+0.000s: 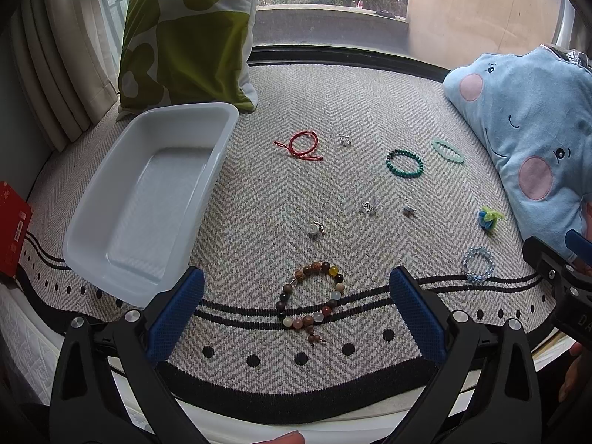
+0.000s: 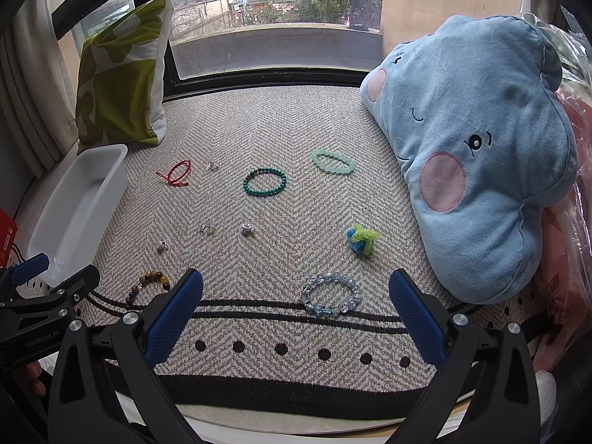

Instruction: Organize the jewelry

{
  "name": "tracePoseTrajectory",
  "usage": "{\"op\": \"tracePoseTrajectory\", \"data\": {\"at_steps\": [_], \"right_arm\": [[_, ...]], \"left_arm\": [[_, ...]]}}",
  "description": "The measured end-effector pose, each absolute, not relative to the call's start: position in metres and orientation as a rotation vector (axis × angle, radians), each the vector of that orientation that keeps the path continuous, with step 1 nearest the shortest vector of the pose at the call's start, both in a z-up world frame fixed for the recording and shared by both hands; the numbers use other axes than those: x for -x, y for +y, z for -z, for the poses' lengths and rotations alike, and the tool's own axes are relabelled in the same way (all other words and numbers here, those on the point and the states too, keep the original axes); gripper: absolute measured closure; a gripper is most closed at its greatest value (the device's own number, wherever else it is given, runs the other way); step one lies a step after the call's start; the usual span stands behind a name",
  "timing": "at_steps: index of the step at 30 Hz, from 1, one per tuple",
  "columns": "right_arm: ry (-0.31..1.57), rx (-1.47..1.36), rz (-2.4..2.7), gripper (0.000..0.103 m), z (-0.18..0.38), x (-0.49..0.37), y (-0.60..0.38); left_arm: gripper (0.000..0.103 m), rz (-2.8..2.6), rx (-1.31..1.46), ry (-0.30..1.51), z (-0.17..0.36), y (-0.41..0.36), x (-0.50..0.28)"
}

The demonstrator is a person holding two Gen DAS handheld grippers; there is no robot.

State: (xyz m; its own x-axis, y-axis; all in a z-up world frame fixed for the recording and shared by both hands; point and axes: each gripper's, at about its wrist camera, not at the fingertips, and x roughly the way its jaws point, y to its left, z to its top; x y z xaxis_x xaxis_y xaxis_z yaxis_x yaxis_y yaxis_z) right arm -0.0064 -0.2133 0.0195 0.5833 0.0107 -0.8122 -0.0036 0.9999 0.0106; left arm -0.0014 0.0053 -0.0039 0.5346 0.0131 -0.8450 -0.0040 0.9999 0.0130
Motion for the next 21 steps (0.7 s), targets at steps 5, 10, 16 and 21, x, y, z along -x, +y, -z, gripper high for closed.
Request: {"op": "tracePoseTrajectory", "data": {"at_steps": [5, 10, 16, 21], "right_arm": [[0.948, -0.008, -0.008, 0.003, -0.0196, 0.0064, -0.2131], [0.949, -0.008, -0.008, 0.003, -0.0197, 0.0064, -0.2129], [0.949, -0.008, -0.008, 0.003, -0.0202, 0.0065, -0.2126], [0.949, -0.008, -0.008, 0.003, -0.0204, 0.0065, -0.2123]], "left_arm": [[0.005, -0.009, -0.01, 1.007, 0.0037, 0.0047, 0.0011], [0.005, -0.01, -0.01, 1.008, 0.0039, 0.005, 0.0011], [0.005, -0.01, -0.011, 1.01, 0.0067, 0.0055, 0.0055], [0.005, -0.01, -0.012, 1.014, 0.0073, 0.0047, 0.0057]]}}
